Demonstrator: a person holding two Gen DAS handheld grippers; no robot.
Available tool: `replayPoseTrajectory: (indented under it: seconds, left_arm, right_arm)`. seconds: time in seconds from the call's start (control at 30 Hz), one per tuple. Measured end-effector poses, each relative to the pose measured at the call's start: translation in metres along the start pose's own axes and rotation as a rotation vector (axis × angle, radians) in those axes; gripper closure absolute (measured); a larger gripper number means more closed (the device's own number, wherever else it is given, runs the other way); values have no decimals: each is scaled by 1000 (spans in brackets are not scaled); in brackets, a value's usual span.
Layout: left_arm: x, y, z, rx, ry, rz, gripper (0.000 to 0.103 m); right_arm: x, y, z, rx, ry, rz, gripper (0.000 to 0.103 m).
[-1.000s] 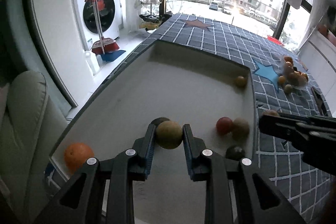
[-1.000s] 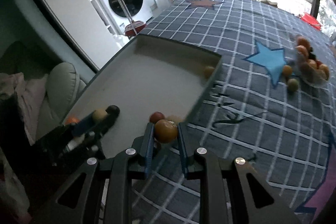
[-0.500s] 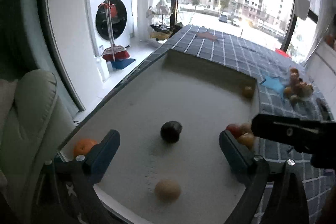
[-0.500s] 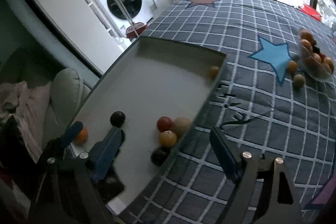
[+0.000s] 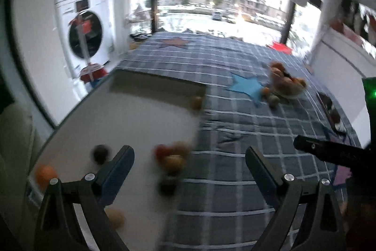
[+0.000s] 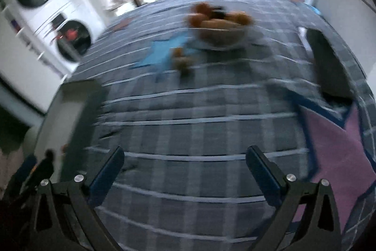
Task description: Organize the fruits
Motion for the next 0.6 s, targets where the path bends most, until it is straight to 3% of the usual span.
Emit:
replayPoseTrajectory:
  seconds: [0.13, 0.27, 0.47, 0.6]
  left_arm:
    - [40, 3, 19, -25, 1, 72, 7]
    - [62, 8, 44, -63, -44, 100, 7]
    - [77, 20, 63, -127, -49, 146, 7]
    - [77, 25, 64, -150, -30, 137, 7]
  right_arm:
    - [42, 4, 0, 29, 98, 24, 0]
    - [71, 7, -4, 64, 187, 39, 0]
    - [65, 17, -1, 80, 266, -93, 0]
    - [65, 16, -2, 79, 268, -95, 0]
Point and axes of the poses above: each gripper's, at about its wrist camera, not at the fingertips, and z roughly the way its jaws point, x to its right, y to its underside, the point moved 6 cm from there along z, roughly the way its jaws point
